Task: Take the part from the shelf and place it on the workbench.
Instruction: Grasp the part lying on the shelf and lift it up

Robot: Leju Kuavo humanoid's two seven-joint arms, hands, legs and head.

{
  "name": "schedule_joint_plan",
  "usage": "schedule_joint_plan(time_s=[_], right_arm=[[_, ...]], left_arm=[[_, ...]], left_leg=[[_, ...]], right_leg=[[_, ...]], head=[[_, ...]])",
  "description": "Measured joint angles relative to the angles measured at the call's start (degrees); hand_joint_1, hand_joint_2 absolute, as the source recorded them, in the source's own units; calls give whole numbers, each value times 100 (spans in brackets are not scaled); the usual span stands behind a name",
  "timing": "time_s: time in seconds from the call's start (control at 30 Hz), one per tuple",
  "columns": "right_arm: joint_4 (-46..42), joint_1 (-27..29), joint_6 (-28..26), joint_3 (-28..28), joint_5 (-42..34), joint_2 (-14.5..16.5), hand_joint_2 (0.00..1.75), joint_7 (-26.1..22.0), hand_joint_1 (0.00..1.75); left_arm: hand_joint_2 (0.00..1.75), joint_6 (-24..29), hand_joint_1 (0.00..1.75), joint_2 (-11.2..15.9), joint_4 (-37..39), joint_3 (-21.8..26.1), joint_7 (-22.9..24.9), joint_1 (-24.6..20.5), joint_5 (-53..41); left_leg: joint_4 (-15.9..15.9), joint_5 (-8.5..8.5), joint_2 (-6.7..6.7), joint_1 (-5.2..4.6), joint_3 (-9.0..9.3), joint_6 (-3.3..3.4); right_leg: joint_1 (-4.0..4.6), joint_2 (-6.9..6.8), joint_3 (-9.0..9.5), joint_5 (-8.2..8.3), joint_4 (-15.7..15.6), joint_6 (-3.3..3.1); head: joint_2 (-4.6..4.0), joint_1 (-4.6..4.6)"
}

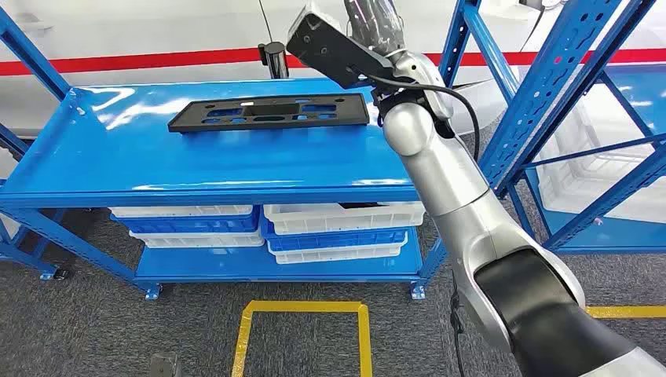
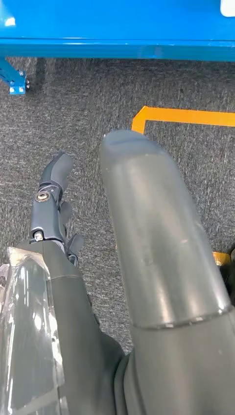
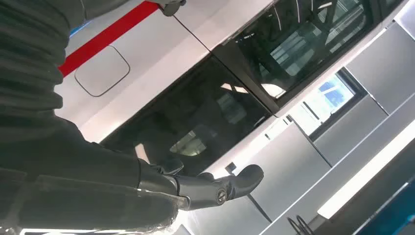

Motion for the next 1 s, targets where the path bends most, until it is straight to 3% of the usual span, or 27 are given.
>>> schedule_joint_plan(time_s=[0.07, 0.13, 0.2, 0.27, 0.37, 0.43, 0.5, 0.53, 0.57, 0.6, 0.67, 0.7, 0.73, 0.8, 0.87, 0.93, 1.0], right_arm=[[22, 12, -1, -1, 0, 19, 175, -30, 0], [60, 20, -2, -4, 0, 63, 175, -81, 0], [105, 6, -10, -8, 2, 103, 175, -122, 0], [147, 6, -23, -20, 9, 133, 175, -150, 0], [172, 8, -36, -40, 22, 165, 175, -170, 0], [184, -12, -40, -44, 23, 178, 175, -178, 0], [207, -1, -40, -44, 22, 181, 175, -179, 0], [222, 20, -40, -44, 22, 178, 175, -179, 0], [237, 39, -40, -45, 23, 175, 175, -178, 0], [248, 50, -40, -45, 23, 173, 175, -178, 0], [267, 57, -41, -49, 24, 167, 175, -179, 0], [279, 55, -43, -50, 25, 167, 175, -181, 0], [290, 54, -45, -53, 26, 174, 175, -183, 0], [307, 43, -49, -67, 28, 192, 175, -192, 0], [310, 19, -49, -82, 33, 225, 175, -215, 0], [319, -20, -49, -82, 39, 276, 175, -246, 0], [341, -40, -48, -78, 40, 314, 175, -270, 0]], left_arm=[[0, 11, 0, 8, 0, 8, -1, 11, 0], [0, 28, 0, 28, 0, 36, -2, 22, 1], [0, 37, 0, 55, 2, 72, -7, 16, 3], [0, 41, 0, 70, 4, 93, -15, 6, 6], [0, 45, 0, 76, 4, 110, -20, 5, 7], [0, 44, 0, 73, 4, 118, -21, -2, 7], [0, 44, 0, 60, 7, 123, -21, 1, 7], [0, 43, 0, 52, 10, 127, -21, 10, 7], [0, 43, 0, 46, 14, 131, -21, 18, 7], [0, 43, 0, 44, 17, 135, -21, 23, 7], [0, 43, 0, 44, 21, 141, -20, 25, 6], [0, 43, 0, 45, 22, 142, -20, 24, 5], [0, 43, 0, 47, 24, 143, -19, 21, 5], [0, 44, 0, 50, 26, 144, -19, 15, 5], [0, 44, 0, 61, 26, 151, -22, 7, 5], [0, 45, 0, 69, 26, 170, -28, -3, 6], [0, 45, 0, 68, 28, 200, -32, -1, 7]], left_leg=[[-199, 268, 0, -7, -17, 42], [-899, 875, 2, -44, 130, 167], [-1541, 1209, 20, -112, 394, 313], [-1761, 1164, 36, -168, 530, 392], [-1980, 1110, 15, -153, 744, 423], [-2054, 1084, -5, -122, 871, 432], [-2060, 1022, -27, -111, 932, 426], [-2059, 980, -41, -107, 971, 413], [-2057, 936, -55, -102, 1020, 394], [-2053, 890, -66, -93, 1076, 372], [-2025, 777, -80, -77, 1193, 305], [-2007, 722, -85, -77, 1226, 269], [-1991, 673, -86, -82, 1242, 233], [-1965, 616, -85, -83, 1250, 178], [-1794, 589, -62, -65, 1185, 131], [-1264, 505, -32, -41, 875, 71], [-595, 289, -20, -17, 397, 11]], right_leg=[[18, 3, 72, -52, -1, -3], [44, 9, 215, -158, -10, -8], [65, 13, 311, -244, -34, 16], [78, 4, 363, -259, -58, 83], [98, -18, 366, -267, 76, 172], [85, -17, 70, -398, 587, 172], [70, -14, -423, -598, 1285, 184], [62, -14, -618, -652, 1466, 206], [51, -15, -721, -615, 1450, 249], [34, -16, -720, -459, 1223, 325], [0, -27, -548, 63, 438, 467], [5, -36, -450, 244, 126, 451], [14, -41, -386, 367, -58, 385], [34, -40, -323, 377, -107, 194], [8, -27, -254, 367, -118, 99], [-8, -19, -165, 316, -132, 15], [3, -13, -97, 250, -131, -41]], head=[[0, 0], [0, 2], [0, 7], [0, 7], [0, 7], [0, 9], [0, 8], [0, 7], [0, 8], [0, 7], [0, 7], [0, 10], [0, 5], [0, 1], [0, -3], [0, -12], [0, -17]])
